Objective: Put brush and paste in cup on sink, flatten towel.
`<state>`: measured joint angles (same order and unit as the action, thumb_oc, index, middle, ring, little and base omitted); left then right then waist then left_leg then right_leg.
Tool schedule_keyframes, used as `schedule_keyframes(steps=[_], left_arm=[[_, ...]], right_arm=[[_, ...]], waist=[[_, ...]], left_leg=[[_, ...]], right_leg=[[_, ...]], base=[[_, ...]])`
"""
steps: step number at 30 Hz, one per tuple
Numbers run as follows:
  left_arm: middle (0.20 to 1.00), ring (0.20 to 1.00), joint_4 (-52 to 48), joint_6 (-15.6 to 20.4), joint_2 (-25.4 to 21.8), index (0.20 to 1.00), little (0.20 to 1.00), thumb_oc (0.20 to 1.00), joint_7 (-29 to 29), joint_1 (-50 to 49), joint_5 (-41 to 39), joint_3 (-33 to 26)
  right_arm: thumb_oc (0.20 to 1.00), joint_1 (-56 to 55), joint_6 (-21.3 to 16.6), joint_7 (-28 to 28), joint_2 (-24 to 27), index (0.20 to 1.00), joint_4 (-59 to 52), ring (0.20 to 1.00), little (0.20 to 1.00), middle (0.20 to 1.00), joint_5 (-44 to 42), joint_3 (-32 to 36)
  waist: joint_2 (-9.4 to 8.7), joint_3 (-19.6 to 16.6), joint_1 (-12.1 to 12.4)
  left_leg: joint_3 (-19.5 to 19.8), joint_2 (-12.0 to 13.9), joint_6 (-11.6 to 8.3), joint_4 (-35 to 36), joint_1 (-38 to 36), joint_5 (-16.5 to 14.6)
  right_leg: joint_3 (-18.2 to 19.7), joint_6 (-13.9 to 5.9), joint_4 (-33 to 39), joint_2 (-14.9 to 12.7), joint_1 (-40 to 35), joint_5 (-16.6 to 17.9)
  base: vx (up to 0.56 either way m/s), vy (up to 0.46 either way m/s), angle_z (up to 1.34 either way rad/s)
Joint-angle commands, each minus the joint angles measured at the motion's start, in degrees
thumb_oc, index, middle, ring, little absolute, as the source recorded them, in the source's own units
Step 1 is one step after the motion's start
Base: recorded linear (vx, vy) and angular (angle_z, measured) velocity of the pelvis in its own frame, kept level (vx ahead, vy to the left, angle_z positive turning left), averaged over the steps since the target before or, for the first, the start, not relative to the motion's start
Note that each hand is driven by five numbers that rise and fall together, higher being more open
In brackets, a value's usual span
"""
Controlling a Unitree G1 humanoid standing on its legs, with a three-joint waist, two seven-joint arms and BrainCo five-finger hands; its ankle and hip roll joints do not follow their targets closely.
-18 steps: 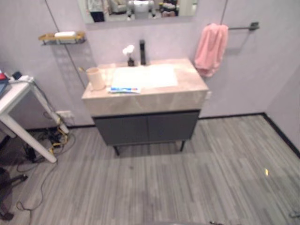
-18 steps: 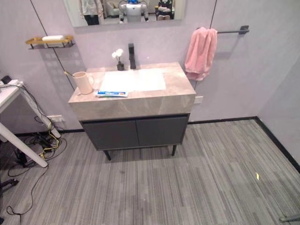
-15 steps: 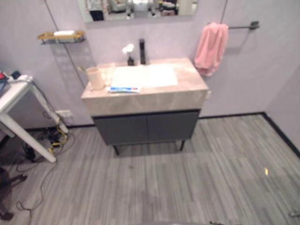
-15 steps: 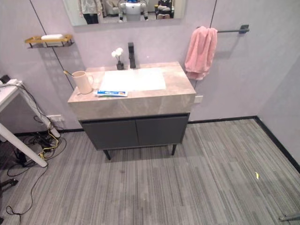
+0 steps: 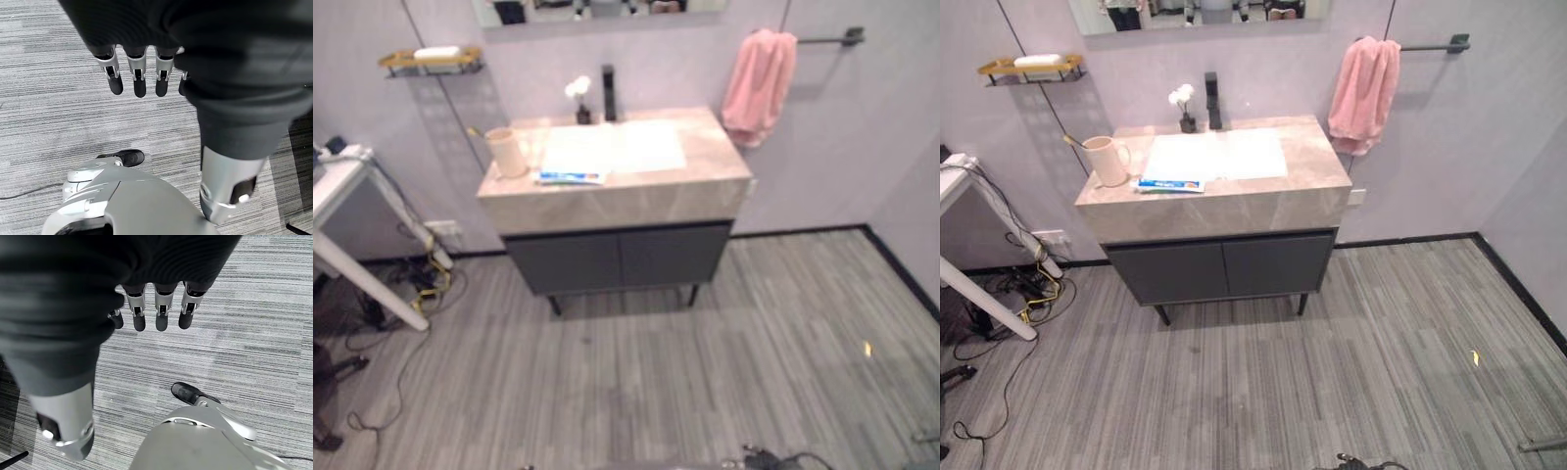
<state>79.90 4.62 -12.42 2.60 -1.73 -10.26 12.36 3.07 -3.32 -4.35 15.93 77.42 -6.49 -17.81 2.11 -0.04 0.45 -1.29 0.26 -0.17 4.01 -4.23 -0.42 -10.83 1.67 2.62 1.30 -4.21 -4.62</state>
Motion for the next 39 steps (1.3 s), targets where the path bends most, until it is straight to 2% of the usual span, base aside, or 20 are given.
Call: schedule_keyframes(steps=[1, 7, 20, 22, 23, 24, 25, 26, 27, 29, 30, 31, 34, 35, 36, 37, 38, 39], left_arm=[[1.0, 1.0, 4.0, 0.4, 0.6, 1.0, 1.0, 1.0, 0.2, 1.8, 0.7, -0.8], [1.0, 1.0, 4.7, -0.1, 0.8, 1.0, 1.0, 1.0, 1.1, 2.4, 2.6, 0.2], [1.0, 1.0, 4.8, -1.0, -0.5, 1.0, 1.0, 1.0, 0.9, 4.4, 2.6, 0.1], [1.0, 1.0, 4.9, -1.1, -0.7, 1.0, 1.0, 1.0, 0.8, 5.0, 2.5, 0.0], [1.0, 1.0, 4.8, -1.1, -0.8, 1.0, 1.0, 1.0, 0.8, 5.4, 2.4, -0.2], [1.0, 1.0, 4.8, -1.1, -0.8, 1.0, 1.0, 1.0, 0.8, 5.4, 2.4, -0.2], [1.0, 1.0, 4.8, -1.2, -0.9, 1.0, 1.0, 1.0, 0.8, 5.6, 1.7, -0.6], [1.0, 1.0, 4.3, -1.2, -1.0, 1.0, 1.0, 1.0, 0.5, 5.9, 0.6, -1.2], [1.0, 1.0, 4.2, -1.2, -1.3, 1.0, 1.0, 1.0, 0.3, 6.4, -1.8, -2.6], [1.0, 1.0, 4.1, -1.2, -1.6, 1.0, 1.0, 1.0, 0.1, 6.6, -3.7, -3.6], [1.0, 1.0, 4.2, -1.1, -1.9, 1.0, 1.0, 1.0, -0.3, 7.0, -5.4, -4.6], [1.0, 1.0, 4.2, -1.1, -1.9, 1.0, 1.0, 1.0, -0.3, 7.0, -5.4, -4.6], [1.0, 1.0, 4.5, -1.2, -2.5, 1.0, 1.0, 1.0, -0.3, 6.4, -5.2, -5.5], [1.0, 1.0, 4.6, -1.2, -2.5, 1.0, 1.0, 1.0, -0.3, 6.4, -5.2, -5.5], [1.0, 1.0, 5.3, -1.4, -2.9, 1.0, 1.0, 1.0, 0.2, 5.7, -4.2, -5.7], [1.0, 1.0, 5.6, -1.4, -3.1, 1.0, 1.0, 1.0, 0.3, 5.5, -3.6, -5.6], [1.0, 1.0, 6.1, -1.4, -3.7, 1.0, 1.0, 1.0, 0.5, 5.0, -3.0, -5.7], [1.0, 1.0, 6.1, -1.4, -3.7, 1.0, 1.0, 1.0, 0.5, 5.0, -3.0, -5.7]], right_arm=[[1.0, 2.6, -0.2, 0.1, -1.1, 1.0, 3.0, 1.0, 1.0, 1.0, 2.0, -2.8], [1.0, 1.8, 0.6, -1.8, -0.8, 1.0, 5.0, 1.0, 1.0, 1.0, -0.1, -1.3], [1.0, 2.2, 1.4, -0.7, 1.1, 1.0, 6.6, 1.0, 1.0, 1.0, 0.6, 0.2], [1.0, 2.4, 1.5, -0.6, 1.3, 1.0, 6.9, 1.0, 1.0, 1.0, 0.3, 0.5], [1.0, 2.4, 1.5, -0.6, 1.5, 1.0, 7.2, 1.0, 1.0, 1.0, 0.2, 0.7], [1.0, 2.4, 1.5, -0.6, 1.5, 1.0, 7.2, 1.0, 1.0, 1.0, 0.2, 0.7], [1.0, 2.5, 1.5, -0.6, 1.6, 1.0, 7.1, 1.0, 1.0, 1.0, 0.2, 0.6], [1.0, 2.4, 1.4, -0.3, 1.8, 1.0, 7.2, 1.0, 1.0, 1.0, 0.1, 0.7], [1.0, 2.6, 1.5, -0.1, 2.0, 1.0, 7.1, 1.0, 1.0, 1.0, -0.3, 1.0], [1.0, 2.5, 1.4, 0.1, 2.1, 1.0, 7.1, 1.0, 1.0, 1.0, -0.4, 1.1], [1.0, 2.6, 1.6, 0.5, 2.3, 1.0, 7.5, 1.0, 1.0, 1.0, -0.3, 1.3], [1.0, 2.6, 1.6, 0.5, 2.3, 1.0, 7.5, 1.0, 1.0, 1.0, -0.3, 1.3], [1.0, 2.7, 2.1, 0.4, 2.8, 1.0, 8.1, 1.0, 1.0, 1.0, -0.3, 1.7], [1.0, 2.7, 2.1, 0.4, 2.8, 1.0, 8.1, 1.0, 1.0, 1.0, -0.3, 1.7], [1.0, 2.5, 2.2, -0.3, 2.7, 1.0, 8.2, 1.0, 1.0, 1.0, -0.7, 1.8], [1.0, 2.3, 2.1, -0.5, 2.6, 1.0, 8.2, 1.0, 1.0, 1.0, -0.8, 1.7], [1.0, 2.5, 2.0, -0.7, 2.3, 1.0, 8.0, 1.0, 1.0, 1.0, -1.4, 1.6], [1.0, 2.5, 2.0, -0.6, 2.3, 1.0, 8.0, 1.0, 1.0, 1.0, -1.4, 1.6]], waist=[[-3.72, -1.8, 0.0], [-3.74, -1.7, 0.0], [-4.74, 0.9, -0.5], [-5.29, 1.5, -0.5], [-5.92, 2.2, -0.1], [-5.91, 2.2, -0.1], [-6.28, 2.8, 0.1], [-6.53, 3.7, 0.5], [-6.81, 5.3, 0.9], [-6.88, 5.8, 1.1], [-6.87, 6.0, 0.6], [-6.88, 6.0, 0.6], [-7.02, 5.4, 0.4], [-7.14, 5.5, 0.6], [-7.2, 4.8, 0.6], [-7.23, 4.7, 0.6], [-7.19, 4.5, 1.3], [-7.17, 4.4, 1.2]], left_leg=[[-0.7, -3.5, 1.06, 1.0, -1.7, -2.9], [-0.5, -3.5, 1.14, 1.0, -2.1, -3.1], [-0.2, -2.5, 0.58, 0.8, 0.1, -2.5], [0.3, -2.3, 0.35, -2.4, 2.2, -3.3], [0.2, -2.3, 0.0, -7.3, 4.4, -4.7], [0.2, -2.3, 0.0, -7.5, 4.5, -4.8], [-0.1, -2.4, -0.41, -12.1, 6.5, -5.6], [-0.4, -2.4, -0.91, -16.1, 8.3, -5.6], [-0.1, -2.0, -1.52, -25.2, 13.1, -4.2], [-0.1, -1.7, -1.63, -27.6, 14.6, -3.5], [-1.8, -1.0, -1.55, -27.6, 16.4, -2.4], [-1.8, -1.0, -1.54, -27.6, 16.5, -2.4], [-4.3, -1.6, -1.16, -19.4, 17.6, -3.5], [-4.5, -1.7, -1.11, -18.8, 17.1, -3.2], [-5.3, -1.9, -1.42, -12.2, 17.5, 0.3], [-5.8, -1.8, -1.79, -8.4, 18.0, 2.0], [-4.2, -1.7, -2.02, -3.0, 18.6, 3.9], [-4.1, -1.7, -2.01, -2.8, 18.7, 4.1]], right_leg=[[-2.4, -4.97, 2.4, -1.9, -1.1, 0.5], [-2.5, -4.82, 2.4, -1.8, -1.7, 0.2], [-2.9, -4.03, 1.7, -1.1, 0.4, -0.1], [-3.1, -3.65, 1.0, -1.1, 1.2, -0.5], [-3.1, -3.17, 1.0, -1.1, 1.1, -0.5], [-3.1, -3.17, 1.0, -1.0, 1.2, -0.5], [-3.0, -2.85, 1.0, -1.0, 1.1, -0.6], [-2.9, -2.47, 1.1, -0.8, 0.7, -0.8], [-3.4, -1.82, 1.3, -0.3, -0.1, -0.9], [-3.7, -1.53, 1.4, 0.0, -0.3, -1.1], [-5.0, -1.34, 1.5, 0.0, -0.6, -1.5], [-5.1, -1.34, 1.5, 0.0, -0.6, -1.5], [-6.0, -2.04, 1.6, -0.1, -1.1, -2.3], [-5.8, -2.11, 1.6, -0.3, -1.2, -2.3], [-5.9, -2.34, 1.6, 0.1, -1.7, -2.9], [-5.9, -2.43, 1.5, 0.3, -2.1, -3.4], [-5.1, -2.52, 0.9, 0.7, -3.1, -4.4], [-5.2, -2.5, 0.9, 0.7, -3.0, -4.4]], base=[[0.0, 0.0, 0.0], [0.01, -0.007, 0.0], [0.01, -0.045, 0.0], [0.0, -0.132, 0.09], [0.02, -0.113, 0.21], [0.02, -0.121, 0.23], [0.01, -0.092, 0.13], [0.01, -0.176, 0.12], [0.0, -0.133, 0.1], [0.04, -0.089, 0.07], [0.07, -0.06, 0.02], [0.09, -0.019, 0.09], [0.13, 0.022, 0.35], [0.22, 0.052, 0.31], [0.21, 0.072, 0.14], [0.38, 0.142, -0.14], [0.25, 0.104, -0.25], [0.24, 0.109, -0.31]])
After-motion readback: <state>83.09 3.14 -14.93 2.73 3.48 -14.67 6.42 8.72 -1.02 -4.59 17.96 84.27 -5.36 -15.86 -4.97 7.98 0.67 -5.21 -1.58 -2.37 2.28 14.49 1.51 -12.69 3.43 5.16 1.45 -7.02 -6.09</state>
